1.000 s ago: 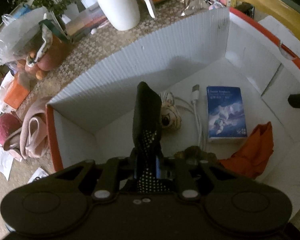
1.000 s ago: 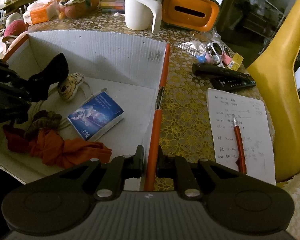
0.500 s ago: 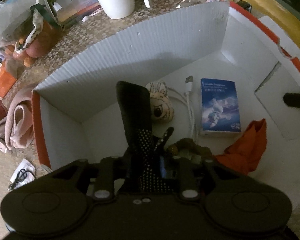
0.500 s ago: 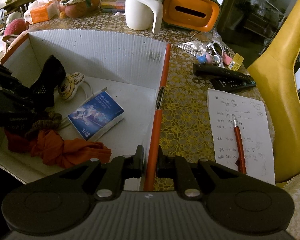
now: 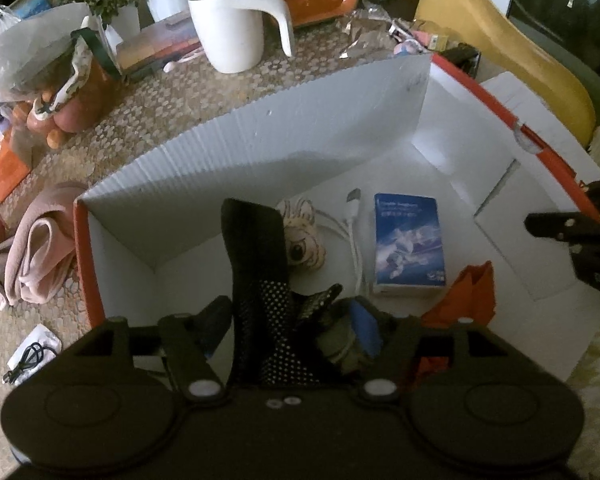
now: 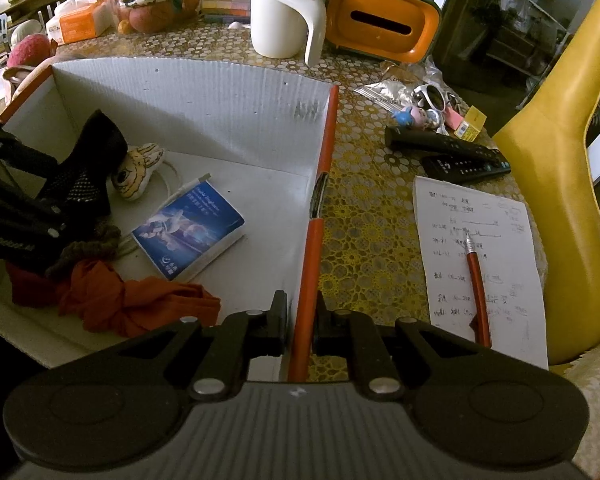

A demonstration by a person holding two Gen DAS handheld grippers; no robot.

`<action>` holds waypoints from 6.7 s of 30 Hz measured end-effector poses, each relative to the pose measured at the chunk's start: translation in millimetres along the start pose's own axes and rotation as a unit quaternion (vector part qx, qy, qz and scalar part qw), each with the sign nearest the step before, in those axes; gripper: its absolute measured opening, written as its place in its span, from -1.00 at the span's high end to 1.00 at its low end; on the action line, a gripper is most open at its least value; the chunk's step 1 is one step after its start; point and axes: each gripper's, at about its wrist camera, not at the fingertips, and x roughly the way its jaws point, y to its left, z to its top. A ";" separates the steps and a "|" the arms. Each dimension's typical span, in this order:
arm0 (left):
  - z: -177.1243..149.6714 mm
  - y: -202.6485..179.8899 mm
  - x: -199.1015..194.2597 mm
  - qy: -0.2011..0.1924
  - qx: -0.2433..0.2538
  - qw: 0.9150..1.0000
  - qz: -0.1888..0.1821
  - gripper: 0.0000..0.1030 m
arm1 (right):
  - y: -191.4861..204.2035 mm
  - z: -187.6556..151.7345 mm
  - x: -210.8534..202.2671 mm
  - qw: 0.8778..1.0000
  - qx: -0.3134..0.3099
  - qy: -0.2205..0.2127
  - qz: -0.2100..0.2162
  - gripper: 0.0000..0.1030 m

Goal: Organize objects
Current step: 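Lower the polka-dot cloth into the shoebox and open the left gripper, then move the left gripper back to the pink towel on the table, then close the left gripper on the pink towel and lift it, then carry the pink towel over the shoebox with the left gripper, then lower the pink towel into the shoebox and open the left gripper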

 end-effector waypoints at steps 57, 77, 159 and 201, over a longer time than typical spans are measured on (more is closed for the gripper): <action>-13.0 205.5 -32.1 -0.112 -0.115 0.984 0.078 -0.98 | -1.1 1.4 1.8 1.000 -0.005 0.019 0.009 0.78; -2.4 200.4 50.7 -0.076 -0.005 0.991 0.108 -0.98 | -0.3 4.1 4.7 0.999 -0.016 0.034 0.009 0.78; 24.5 -12.9 -101.3 -0.171 0.055 0.984 -0.013 0.73 | 3.3 -3.2 15.2 1.000 -0.011 0.013 -0.004 0.78; 37.4 -42.9 17.3 -0.046 0.068 0.997 -0.005 0.36 | 3.4 -7.6 12.4 1.000 -0.020 0.013 0.010 0.78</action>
